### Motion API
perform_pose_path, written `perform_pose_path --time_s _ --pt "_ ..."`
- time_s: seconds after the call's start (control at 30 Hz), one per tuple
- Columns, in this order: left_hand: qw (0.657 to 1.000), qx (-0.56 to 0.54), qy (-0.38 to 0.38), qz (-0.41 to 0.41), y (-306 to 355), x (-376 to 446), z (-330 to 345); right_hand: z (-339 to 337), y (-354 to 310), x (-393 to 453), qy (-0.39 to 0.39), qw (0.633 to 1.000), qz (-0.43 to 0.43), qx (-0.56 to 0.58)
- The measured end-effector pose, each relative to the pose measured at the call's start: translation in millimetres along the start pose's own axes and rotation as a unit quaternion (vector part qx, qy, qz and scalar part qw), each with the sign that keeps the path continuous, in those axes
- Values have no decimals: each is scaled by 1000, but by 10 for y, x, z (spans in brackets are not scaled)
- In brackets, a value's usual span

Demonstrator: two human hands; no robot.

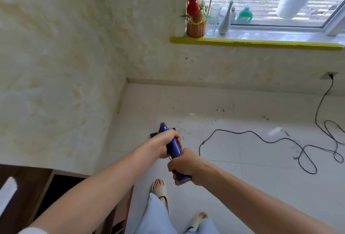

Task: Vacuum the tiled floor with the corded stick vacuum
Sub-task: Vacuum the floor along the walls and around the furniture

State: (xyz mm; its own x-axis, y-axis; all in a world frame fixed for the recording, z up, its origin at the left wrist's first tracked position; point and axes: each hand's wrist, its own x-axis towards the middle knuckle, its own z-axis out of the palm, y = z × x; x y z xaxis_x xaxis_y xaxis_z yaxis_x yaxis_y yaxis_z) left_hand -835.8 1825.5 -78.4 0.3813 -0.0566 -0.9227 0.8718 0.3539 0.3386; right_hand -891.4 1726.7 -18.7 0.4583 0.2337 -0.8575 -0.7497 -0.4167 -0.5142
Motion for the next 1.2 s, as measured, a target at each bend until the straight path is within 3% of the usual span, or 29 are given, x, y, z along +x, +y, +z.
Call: perform_pose_path --time_s 0.23,0.43,0.87,1.2 --pt "996 86 18 16 87 217 -14 51 3 200 31 999 -25 10" --pt "991 130 14 18 613 436 -151 175 -395 624 49 998 -23 20" --pt "990 142 18 18 1824 1029 -788 600 -1432 1696 57 998 -25 24" --pt "990 135 31 41 2019 1263 -875 600 -1622 2004 54 998 8 3"
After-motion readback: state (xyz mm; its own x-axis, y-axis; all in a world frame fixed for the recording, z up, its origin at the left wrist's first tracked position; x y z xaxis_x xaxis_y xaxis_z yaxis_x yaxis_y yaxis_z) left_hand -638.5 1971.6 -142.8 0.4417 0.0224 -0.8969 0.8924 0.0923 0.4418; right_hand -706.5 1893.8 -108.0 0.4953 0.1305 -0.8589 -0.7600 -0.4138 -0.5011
